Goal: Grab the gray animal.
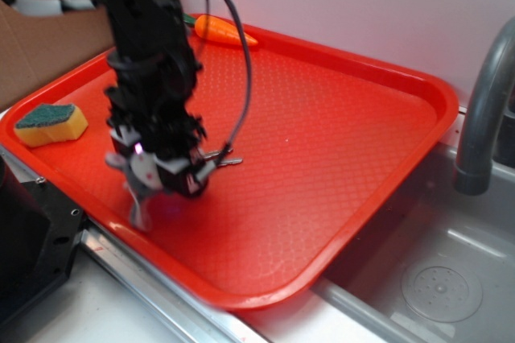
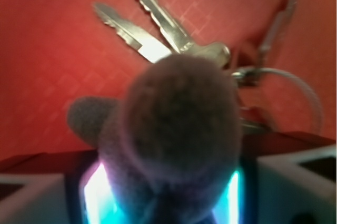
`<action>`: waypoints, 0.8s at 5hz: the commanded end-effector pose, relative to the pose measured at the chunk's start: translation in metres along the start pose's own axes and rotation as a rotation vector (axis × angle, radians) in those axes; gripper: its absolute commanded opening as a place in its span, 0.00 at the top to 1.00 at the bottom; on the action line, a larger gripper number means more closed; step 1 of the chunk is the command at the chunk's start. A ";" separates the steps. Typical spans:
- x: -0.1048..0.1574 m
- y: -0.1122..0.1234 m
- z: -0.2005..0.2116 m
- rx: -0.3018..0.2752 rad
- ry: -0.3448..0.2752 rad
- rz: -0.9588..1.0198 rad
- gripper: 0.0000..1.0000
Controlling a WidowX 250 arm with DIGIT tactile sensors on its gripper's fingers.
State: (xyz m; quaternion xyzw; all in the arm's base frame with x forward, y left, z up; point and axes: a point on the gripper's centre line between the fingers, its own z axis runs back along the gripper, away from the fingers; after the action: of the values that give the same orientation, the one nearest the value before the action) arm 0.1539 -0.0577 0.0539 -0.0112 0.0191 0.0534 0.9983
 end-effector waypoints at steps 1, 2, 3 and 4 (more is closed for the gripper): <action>0.038 0.058 0.108 -0.102 -0.204 0.014 1.00; 0.051 0.074 0.161 -0.095 -0.307 0.022 1.00; 0.059 0.080 0.181 -0.087 -0.338 0.052 1.00; 0.063 0.077 0.191 -0.083 -0.346 0.055 1.00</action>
State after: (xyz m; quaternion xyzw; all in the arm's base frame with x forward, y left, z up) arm 0.2195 0.0315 0.2287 -0.0430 -0.1330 0.0836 0.9866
